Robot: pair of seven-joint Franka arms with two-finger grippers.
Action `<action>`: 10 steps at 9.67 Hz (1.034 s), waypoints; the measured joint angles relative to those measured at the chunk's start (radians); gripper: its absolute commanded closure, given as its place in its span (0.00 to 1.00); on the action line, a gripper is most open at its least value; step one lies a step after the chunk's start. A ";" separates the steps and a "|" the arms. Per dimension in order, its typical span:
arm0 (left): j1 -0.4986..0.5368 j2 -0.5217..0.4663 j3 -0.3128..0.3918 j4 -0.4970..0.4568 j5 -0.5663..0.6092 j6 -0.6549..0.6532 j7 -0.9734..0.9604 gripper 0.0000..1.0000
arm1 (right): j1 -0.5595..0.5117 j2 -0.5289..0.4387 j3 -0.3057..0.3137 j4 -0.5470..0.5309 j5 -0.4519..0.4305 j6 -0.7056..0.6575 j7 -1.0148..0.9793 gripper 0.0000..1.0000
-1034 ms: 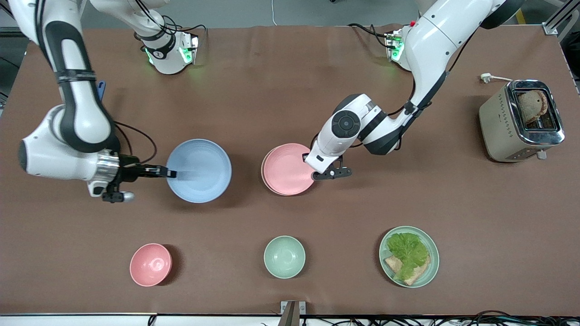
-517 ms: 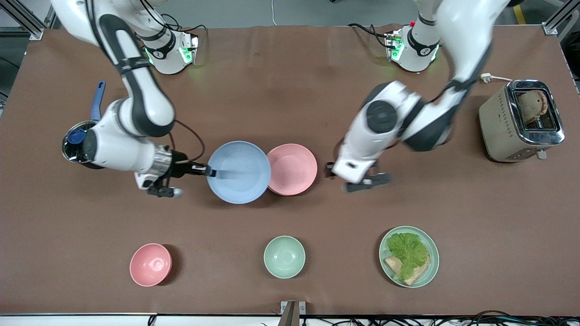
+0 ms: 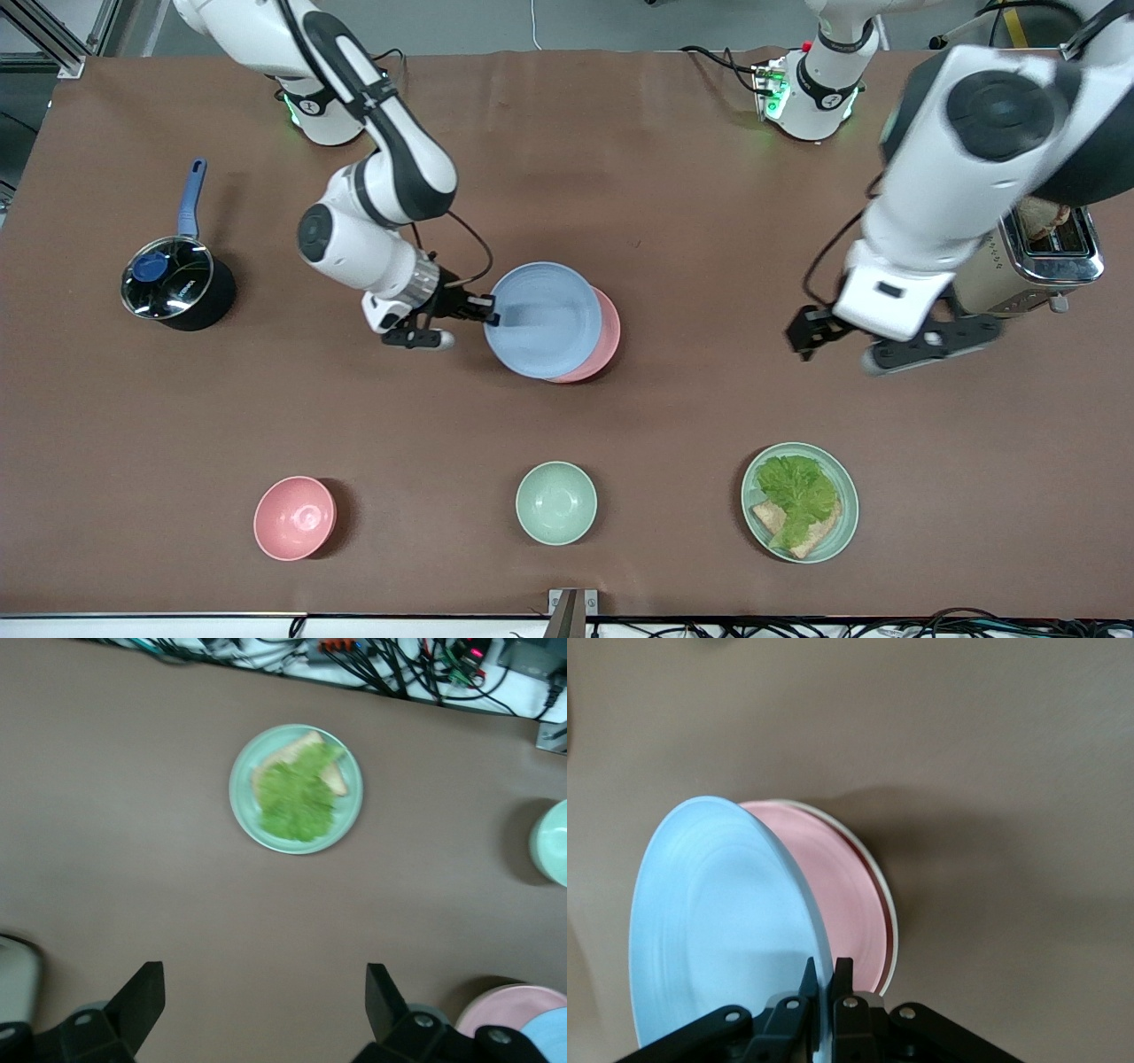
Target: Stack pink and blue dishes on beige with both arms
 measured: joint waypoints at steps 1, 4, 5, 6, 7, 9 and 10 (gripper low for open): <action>0.035 -0.032 0.000 0.008 -0.005 -0.036 0.081 0.00 | 0.011 0.012 0.000 0.000 0.000 0.013 0.000 0.98; 0.092 -0.131 0.000 0.012 -0.065 -0.101 0.255 0.00 | 0.029 0.063 0.001 -0.002 0.000 0.101 0.000 0.97; 0.109 -0.159 0.018 0.011 -0.101 -0.111 0.326 0.00 | 0.034 0.075 0.001 -0.002 0.000 0.111 0.000 0.96; 0.084 -0.193 0.092 0.001 -0.150 -0.130 0.400 0.00 | 0.038 0.078 0.001 -0.002 0.000 0.113 0.000 0.95; 0.006 -0.233 0.217 -0.023 -0.200 -0.167 0.457 0.00 | 0.043 0.078 0.001 -0.002 0.000 0.113 0.000 0.95; -0.092 -0.309 0.390 -0.074 -0.281 -0.260 0.545 0.00 | 0.057 0.080 0.001 -0.003 0.000 0.125 0.000 0.71; -0.092 -0.341 0.408 -0.106 -0.287 -0.271 0.559 0.00 | 0.062 0.086 0.001 -0.003 0.000 0.137 0.000 0.35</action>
